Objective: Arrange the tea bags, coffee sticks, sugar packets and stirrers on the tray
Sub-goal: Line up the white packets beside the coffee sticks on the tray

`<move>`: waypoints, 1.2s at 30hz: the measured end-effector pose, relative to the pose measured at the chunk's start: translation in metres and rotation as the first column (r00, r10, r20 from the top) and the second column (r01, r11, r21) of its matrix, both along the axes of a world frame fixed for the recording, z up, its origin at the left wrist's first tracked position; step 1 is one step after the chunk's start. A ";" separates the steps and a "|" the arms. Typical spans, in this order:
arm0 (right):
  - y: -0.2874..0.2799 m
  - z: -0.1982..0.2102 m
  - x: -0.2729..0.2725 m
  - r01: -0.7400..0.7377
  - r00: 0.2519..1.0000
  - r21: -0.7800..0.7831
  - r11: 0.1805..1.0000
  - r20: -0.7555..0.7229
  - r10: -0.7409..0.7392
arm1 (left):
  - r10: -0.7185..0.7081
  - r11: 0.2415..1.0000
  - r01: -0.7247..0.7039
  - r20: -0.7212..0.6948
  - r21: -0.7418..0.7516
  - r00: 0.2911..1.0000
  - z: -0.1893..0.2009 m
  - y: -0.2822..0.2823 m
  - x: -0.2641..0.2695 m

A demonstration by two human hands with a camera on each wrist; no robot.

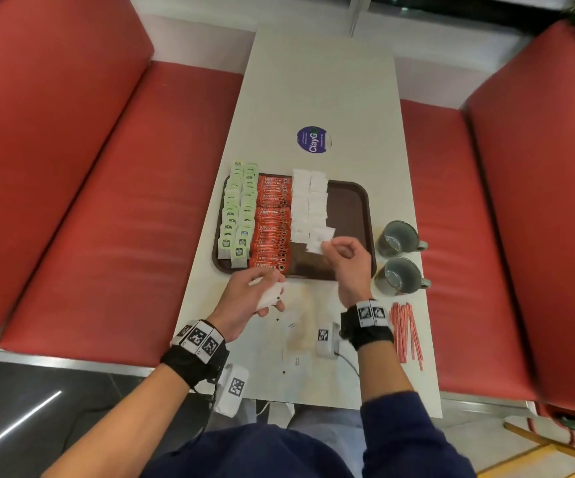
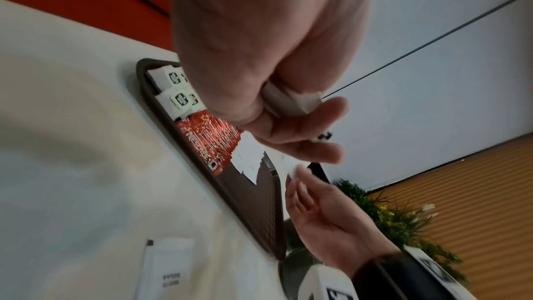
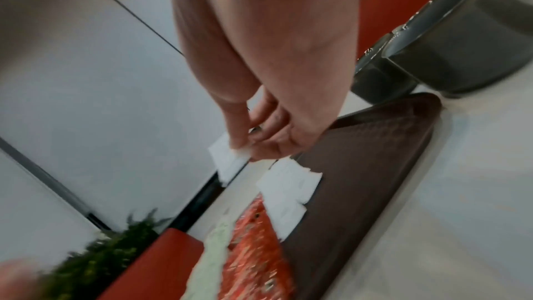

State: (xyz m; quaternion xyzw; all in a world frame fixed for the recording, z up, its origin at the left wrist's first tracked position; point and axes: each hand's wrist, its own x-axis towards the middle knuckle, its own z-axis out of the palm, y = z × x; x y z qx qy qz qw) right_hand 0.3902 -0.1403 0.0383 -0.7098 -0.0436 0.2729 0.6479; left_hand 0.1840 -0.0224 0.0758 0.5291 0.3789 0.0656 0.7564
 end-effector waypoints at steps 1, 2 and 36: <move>0.005 -0.009 0.016 0.054 0.998 -0.100 0.994 0.029 -0.051 | 0.000 1.000 0.000 -0.010 0.020 1.000 -0.001 0.002 -0.003; 0.010 -0.018 0.031 0.084 0.995 -0.194 0.977 0.065 -0.073 | 0.002 0.999 -0.002 -0.019 0.034 1.000 -0.002 0.003 -0.005; -0.082 -0.032 -0.083 -0.452 0.738 -0.591 0.668 0.173 0.653 | -0.295 0.531 0.648 -0.598 0.546 0.746 -0.069 -0.018 -0.004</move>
